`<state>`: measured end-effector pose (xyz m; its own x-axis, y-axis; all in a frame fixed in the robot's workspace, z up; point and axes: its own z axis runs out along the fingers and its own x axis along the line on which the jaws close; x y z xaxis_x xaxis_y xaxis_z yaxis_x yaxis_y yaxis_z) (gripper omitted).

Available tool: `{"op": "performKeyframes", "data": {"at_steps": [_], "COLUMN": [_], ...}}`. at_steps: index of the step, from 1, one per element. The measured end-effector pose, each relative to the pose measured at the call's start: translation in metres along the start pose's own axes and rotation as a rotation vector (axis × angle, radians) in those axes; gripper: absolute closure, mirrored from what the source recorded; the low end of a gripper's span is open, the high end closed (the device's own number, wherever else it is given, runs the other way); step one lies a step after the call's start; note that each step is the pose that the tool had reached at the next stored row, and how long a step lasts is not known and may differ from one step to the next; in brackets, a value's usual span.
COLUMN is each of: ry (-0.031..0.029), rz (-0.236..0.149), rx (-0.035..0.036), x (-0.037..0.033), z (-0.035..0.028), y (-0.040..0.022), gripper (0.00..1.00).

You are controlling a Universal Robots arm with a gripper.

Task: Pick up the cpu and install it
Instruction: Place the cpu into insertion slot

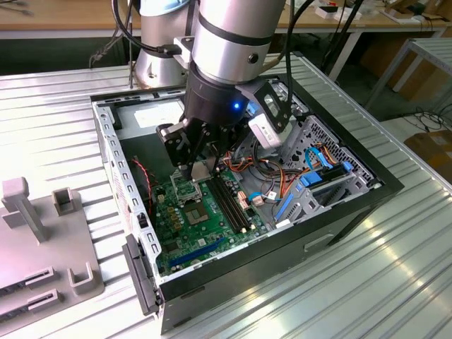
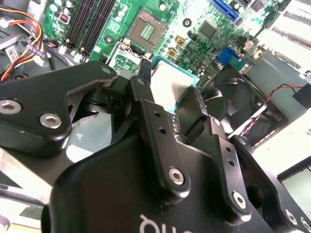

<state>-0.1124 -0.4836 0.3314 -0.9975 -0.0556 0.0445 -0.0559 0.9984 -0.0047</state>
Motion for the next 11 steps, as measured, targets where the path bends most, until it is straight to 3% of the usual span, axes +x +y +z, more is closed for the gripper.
{"op": "performKeyframes", "data": {"at_steps": [11], "ry": [0.0000], "rz": [0.000], "rx": [0.0001], "x": [0.0000], "z": [0.0000], "y": [-0.0008], "gripper": [0.53]}}
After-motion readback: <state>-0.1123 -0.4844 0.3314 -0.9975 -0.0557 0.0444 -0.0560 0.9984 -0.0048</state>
